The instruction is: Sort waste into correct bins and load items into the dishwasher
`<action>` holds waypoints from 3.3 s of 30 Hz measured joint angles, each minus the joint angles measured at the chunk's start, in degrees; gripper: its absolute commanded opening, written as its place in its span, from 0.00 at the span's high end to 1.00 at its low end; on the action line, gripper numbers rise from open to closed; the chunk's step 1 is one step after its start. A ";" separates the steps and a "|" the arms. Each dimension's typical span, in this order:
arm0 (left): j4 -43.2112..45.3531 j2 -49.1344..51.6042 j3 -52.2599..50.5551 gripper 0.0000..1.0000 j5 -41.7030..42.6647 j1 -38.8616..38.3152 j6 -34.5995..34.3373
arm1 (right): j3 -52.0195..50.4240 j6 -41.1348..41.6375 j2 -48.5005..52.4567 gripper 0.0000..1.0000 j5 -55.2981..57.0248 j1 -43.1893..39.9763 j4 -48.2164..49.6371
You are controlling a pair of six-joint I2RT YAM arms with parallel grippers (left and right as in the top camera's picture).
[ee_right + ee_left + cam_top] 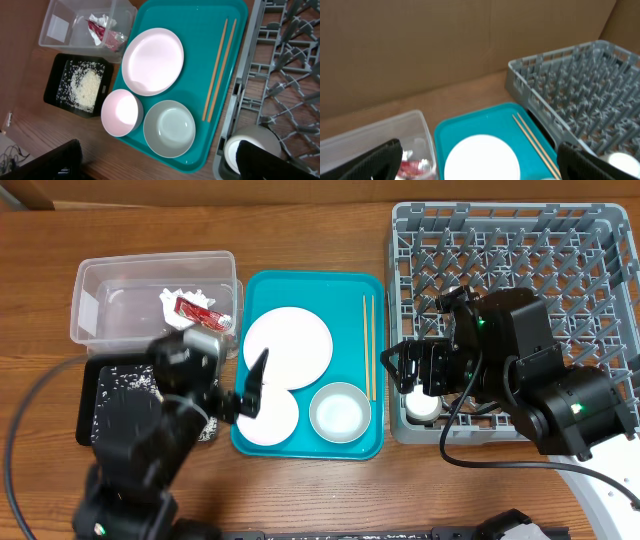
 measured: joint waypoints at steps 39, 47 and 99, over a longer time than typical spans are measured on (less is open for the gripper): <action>24.59 -37.73 -51.82 0.00 4.83 0.26 0.59 | 0.00 0.02 0.11 0.00 0.02 0.02 0.04; 24.59 -37.73 -51.82 0.00 4.83 0.26 0.61 | 0.00 0.00 0.11 0.00 -0.22 0.02 0.02; 24.59 -37.73 -51.82 0.00 5.44 21.16 0.59 | -8.35 -7.28 38.12 0.96 15.15 16.68 13.57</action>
